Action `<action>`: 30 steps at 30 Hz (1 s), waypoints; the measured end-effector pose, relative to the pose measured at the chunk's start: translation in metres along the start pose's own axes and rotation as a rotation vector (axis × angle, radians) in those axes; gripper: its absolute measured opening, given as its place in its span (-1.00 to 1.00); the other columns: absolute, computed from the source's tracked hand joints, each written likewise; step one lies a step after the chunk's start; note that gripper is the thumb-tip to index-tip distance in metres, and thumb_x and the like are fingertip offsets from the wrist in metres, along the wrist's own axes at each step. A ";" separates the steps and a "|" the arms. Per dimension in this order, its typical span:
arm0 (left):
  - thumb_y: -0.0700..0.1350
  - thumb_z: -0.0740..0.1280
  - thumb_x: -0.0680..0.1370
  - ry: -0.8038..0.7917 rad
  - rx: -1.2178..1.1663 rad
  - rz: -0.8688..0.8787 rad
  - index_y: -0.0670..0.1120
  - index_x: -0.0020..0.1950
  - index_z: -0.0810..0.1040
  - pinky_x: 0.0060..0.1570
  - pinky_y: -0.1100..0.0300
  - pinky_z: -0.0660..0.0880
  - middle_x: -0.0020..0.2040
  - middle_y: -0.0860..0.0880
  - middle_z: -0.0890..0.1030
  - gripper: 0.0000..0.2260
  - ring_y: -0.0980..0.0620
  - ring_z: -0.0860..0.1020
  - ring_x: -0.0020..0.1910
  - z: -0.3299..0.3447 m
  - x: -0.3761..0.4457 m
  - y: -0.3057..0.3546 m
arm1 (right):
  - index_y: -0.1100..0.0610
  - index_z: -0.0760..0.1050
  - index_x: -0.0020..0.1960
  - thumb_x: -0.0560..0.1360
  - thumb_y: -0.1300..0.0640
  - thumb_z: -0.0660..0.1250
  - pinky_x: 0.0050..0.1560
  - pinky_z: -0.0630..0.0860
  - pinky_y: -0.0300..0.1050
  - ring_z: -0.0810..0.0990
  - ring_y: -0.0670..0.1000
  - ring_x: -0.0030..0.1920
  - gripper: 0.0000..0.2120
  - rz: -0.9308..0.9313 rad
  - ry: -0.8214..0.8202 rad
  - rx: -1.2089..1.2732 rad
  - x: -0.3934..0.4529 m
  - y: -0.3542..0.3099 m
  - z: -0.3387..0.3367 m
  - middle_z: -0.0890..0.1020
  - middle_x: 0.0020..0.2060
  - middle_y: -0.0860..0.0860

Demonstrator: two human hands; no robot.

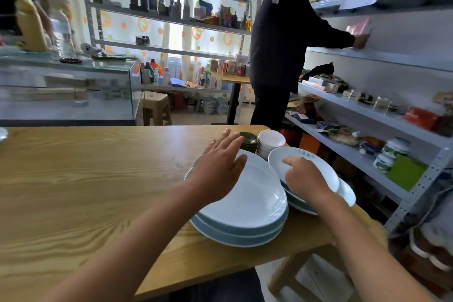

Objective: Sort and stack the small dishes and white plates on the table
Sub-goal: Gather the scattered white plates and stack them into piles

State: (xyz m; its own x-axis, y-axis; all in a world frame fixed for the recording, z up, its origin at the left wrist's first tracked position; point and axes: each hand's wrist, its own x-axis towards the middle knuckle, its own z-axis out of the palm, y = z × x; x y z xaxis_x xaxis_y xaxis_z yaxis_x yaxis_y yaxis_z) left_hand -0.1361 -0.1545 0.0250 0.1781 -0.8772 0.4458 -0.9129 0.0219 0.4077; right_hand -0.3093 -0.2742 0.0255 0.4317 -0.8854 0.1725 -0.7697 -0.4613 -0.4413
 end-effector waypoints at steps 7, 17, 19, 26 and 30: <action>-0.03 0.01 0.68 0.107 0.254 -0.051 -0.04 0.58 -0.01 0.51 0.12 -0.17 0.59 0.02 0.00 -0.52 0.08 -0.16 0.55 -0.032 -0.030 -0.033 | 0.14 0.26 0.49 0.49 0.38 0.15 0.51 0.12 -0.05 0.18 0.01 0.51 -0.43 -0.457 0.248 -0.017 -0.020 -0.116 0.017 0.28 0.48 0.03; -0.16 0.06 0.62 0.182 0.520 -0.461 -0.10 0.58 -0.09 0.52 0.00 -0.11 0.59 -0.04 -0.07 -0.44 0.02 -0.19 0.55 -0.123 -0.144 -0.123 | 0.17 0.17 0.52 0.48 0.37 0.09 0.53 0.02 -0.09 0.07 -0.01 0.54 -0.39 -0.845 0.106 0.074 -0.062 -0.271 0.110 0.19 0.52 0.07; -0.17 0.09 0.61 0.192 0.537 -0.559 -0.09 0.58 -0.09 0.52 0.02 -0.12 0.59 -0.04 -0.06 -0.42 0.03 -0.18 0.55 -0.147 -0.175 -0.137 | 0.18 0.18 0.52 0.49 0.38 0.09 0.53 0.03 -0.10 0.08 -0.01 0.54 -0.40 -0.897 0.052 0.145 -0.082 -0.301 0.135 0.20 0.52 0.08; -0.06 0.12 0.61 0.205 0.610 -0.908 -0.03 0.57 0.00 0.49 -0.14 -0.01 0.58 -0.07 0.04 -0.45 -0.09 -0.06 0.56 -0.205 -0.267 -0.194 | 0.17 0.15 0.53 0.47 0.40 0.06 0.52 0.03 -0.10 0.06 -0.02 0.54 -0.37 -0.976 -0.180 0.233 -0.128 -0.365 0.220 0.18 0.53 0.07; 0.08 0.10 0.61 0.155 0.636 -1.149 0.08 0.56 -0.01 0.44 -0.27 0.03 0.58 -0.08 0.01 -0.46 -0.23 -0.06 0.54 -0.221 -0.299 -0.223 | 0.15 0.10 0.55 0.50 0.39 0.03 0.49 -0.03 -0.14 0.03 -0.03 0.54 -0.38 -0.914 -0.283 0.199 -0.143 -0.366 0.259 0.15 0.54 0.05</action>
State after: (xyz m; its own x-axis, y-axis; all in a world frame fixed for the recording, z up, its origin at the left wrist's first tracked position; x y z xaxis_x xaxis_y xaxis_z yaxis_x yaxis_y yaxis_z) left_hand 0.0957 0.2092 -0.0236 0.9624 -0.1808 0.2027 -0.2195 -0.9572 0.1886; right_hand 0.0326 0.0365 -0.0657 0.9396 -0.1330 0.3154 -0.0003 -0.9217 -0.3880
